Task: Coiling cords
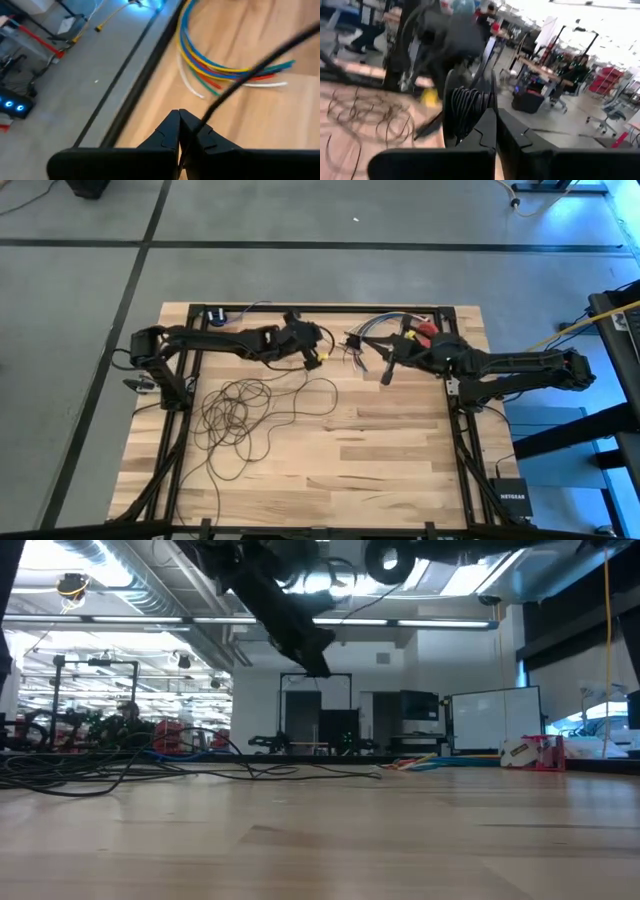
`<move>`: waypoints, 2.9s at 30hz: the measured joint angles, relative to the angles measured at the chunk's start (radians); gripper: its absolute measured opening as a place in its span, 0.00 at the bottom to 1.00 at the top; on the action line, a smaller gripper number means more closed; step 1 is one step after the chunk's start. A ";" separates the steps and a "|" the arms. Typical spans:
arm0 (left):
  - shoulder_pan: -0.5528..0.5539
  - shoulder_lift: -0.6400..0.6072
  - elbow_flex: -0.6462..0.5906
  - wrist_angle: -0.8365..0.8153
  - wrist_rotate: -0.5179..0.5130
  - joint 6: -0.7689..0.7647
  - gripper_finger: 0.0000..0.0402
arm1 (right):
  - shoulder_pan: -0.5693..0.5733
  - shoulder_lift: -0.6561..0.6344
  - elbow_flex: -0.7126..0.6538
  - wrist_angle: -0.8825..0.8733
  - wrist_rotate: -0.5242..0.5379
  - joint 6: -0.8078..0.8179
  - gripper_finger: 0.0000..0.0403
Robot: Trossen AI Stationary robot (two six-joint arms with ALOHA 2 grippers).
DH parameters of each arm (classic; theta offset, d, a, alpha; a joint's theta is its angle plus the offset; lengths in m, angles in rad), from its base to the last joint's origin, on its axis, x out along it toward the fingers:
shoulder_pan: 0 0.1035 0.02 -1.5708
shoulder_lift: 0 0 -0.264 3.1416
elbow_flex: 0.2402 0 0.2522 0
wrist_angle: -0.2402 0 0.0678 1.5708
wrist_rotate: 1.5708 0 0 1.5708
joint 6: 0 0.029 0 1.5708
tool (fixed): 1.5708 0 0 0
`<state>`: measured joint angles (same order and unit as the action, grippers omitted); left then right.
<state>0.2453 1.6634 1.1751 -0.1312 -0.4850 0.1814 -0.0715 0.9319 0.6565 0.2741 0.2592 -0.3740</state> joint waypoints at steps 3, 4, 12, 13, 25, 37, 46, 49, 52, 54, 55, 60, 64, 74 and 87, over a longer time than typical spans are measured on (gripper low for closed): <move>0.014 -0.071 0.000 -0.010 0.000 0.005 0.00 | 0.000 0.000 0.000 -0.038 -0.001 0.000 0.01; 0.014 -0.096 0.000 -0.021 0.000 0.006 0.00 | 0.000 0.000 0.000 -0.045 -0.003 0.000 0.01; 0.012 -0.299 0.000 -0.051 0.060 -0.002 0.00 | -0.001 0.001 0.000 -0.152 -0.017 0.000 0.01; 0.012 -0.319 0.000 -0.052 0.086 -0.014 0.00 | -0.001 0.002 0.000 -0.156 -0.017 0.000 0.01; -0.045 -0.370 0.000 0.045 0.375 -0.099 0.00 | -0.001 0.093 0.000 -0.141 0.146 -0.076 0.01; -0.206 -0.312 0.000 0.226 0.389 -0.074 0.00 | -0.002 0.173 0.000 0.104 0.350 -0.129 0.01; -0.255 -0.111 0.001 0.505 0.390 -0.035 0.00 | -0.002 0.207 0.000 0.295 0.356 -0.157 0.01; -0.260 -0.039 0.001 0.565 0.390 -0.027 0.00 | -0.002 0.207 0.000 0.325 0.352 -0.157 0.01; -0.260 0.030 0.001 0.575 0.390 -0.017 0.00 | -0.001 0.207 0.000 0.345 0.346 -0.157 0.01; -0.260 0.072 0.001 0.576 0.390 -0.017 0.00 | -0.001 0.207 0.000 0.361 0.333 -0.157 0.01; -0.258 0.091 0.001 0.574 0.389 -0.017 0.00 | -0.001 0.207 0.000 0.369 0.327 -0.156 0.01; -0.245 0.163 0.001 0.562 0.368 -0.023 0.00 | -0.001 0.203 0.010 0.389 0.298 -0.134 0.01; -0.229 0.187 0.001 0.571 0.367 -0.052 0.00 | -0.001 0.203 0.037 0.390 0.235 -0.105 0.01; -0.274 0.120 0.011 0.754 0.400 -0.019 0.00 | -0.001 0.206 0.046 0.309 0.246 -0.158 0.01; -0.263 0.154 0.094 0.512 0.482 -0.018 0.00 | -0.001 0.225 0.046 0.332 0.121 -0.123 0.01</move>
<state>-0.0177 1.8175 1.2696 0.3806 -0.0032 0.1634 -0.0727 1.1564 0.7025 0.6065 0.3798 -0.4969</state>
